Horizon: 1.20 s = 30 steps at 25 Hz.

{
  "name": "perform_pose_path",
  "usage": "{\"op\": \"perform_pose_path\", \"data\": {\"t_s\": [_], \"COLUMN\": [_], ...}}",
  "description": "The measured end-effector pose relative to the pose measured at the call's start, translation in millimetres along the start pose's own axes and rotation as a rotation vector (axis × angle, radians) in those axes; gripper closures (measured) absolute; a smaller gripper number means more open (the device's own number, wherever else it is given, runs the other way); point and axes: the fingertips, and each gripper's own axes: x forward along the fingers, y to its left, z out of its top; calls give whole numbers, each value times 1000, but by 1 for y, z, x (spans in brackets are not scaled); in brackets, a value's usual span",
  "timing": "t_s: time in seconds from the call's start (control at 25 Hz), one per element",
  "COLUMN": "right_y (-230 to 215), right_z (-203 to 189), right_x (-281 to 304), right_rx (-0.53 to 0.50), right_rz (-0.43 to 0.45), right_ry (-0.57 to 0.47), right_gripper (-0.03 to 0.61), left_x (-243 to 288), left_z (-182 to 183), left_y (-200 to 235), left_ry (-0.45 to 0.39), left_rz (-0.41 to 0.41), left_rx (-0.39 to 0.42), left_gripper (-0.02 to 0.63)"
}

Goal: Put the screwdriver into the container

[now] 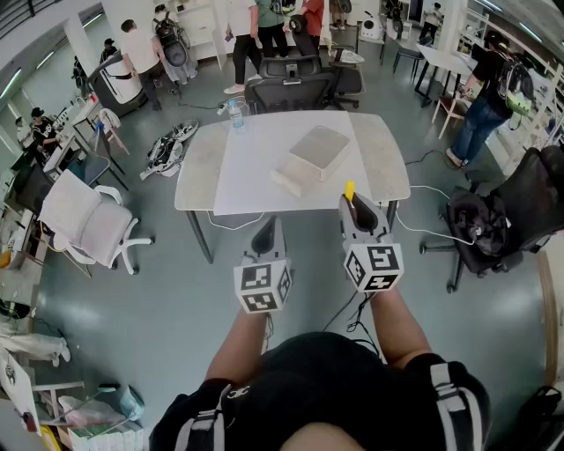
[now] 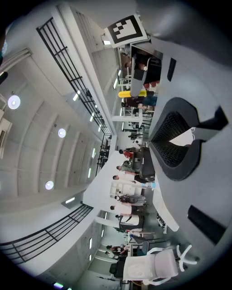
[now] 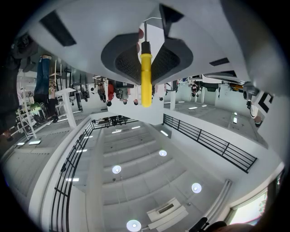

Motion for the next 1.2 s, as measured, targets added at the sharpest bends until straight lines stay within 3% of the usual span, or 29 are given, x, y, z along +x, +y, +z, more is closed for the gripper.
{"op": "perform_pose_path", "data": {"t_s": [0.6,1.2], "right_y": [-21,-65], "right_z": [-7,-19], "right_x": [-8,-17], "right_rx": [18,-9], "right_rz": [19,78], "right_ry": [5,11], "right_gripper": [512,511], "left_x": [15,41], "left_z": [0,-16], "left_y": [-31,-78], "left_ry": [4,3], "left_rz": [-24,10], "left_rx": [-6,-26], "left_gripper": [611,611]}}
